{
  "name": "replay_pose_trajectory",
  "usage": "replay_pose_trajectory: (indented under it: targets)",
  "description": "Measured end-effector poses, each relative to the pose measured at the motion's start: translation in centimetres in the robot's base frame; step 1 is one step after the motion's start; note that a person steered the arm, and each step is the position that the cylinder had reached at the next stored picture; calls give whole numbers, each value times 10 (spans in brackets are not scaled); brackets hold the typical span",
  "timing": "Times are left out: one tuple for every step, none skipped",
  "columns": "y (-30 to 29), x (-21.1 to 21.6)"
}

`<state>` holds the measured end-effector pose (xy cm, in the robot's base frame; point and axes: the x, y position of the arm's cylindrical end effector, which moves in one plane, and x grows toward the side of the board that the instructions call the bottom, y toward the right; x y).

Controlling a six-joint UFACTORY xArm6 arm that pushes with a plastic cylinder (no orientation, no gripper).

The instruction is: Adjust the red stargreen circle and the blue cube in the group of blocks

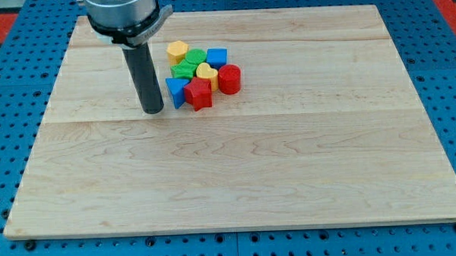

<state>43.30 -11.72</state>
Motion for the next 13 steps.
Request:
replay_pose_trajectory:
  targets:
    - [35,8]
    - [59,3]
    - [59,3]
    - [59,-2]
    - [59,-6]
    - [74,8]
    - [93,13]
    - [193,6]
    - [261,-78]
    - [180,-141]
    - [90,-156]
    - [83,-131]
    - [87,-130]
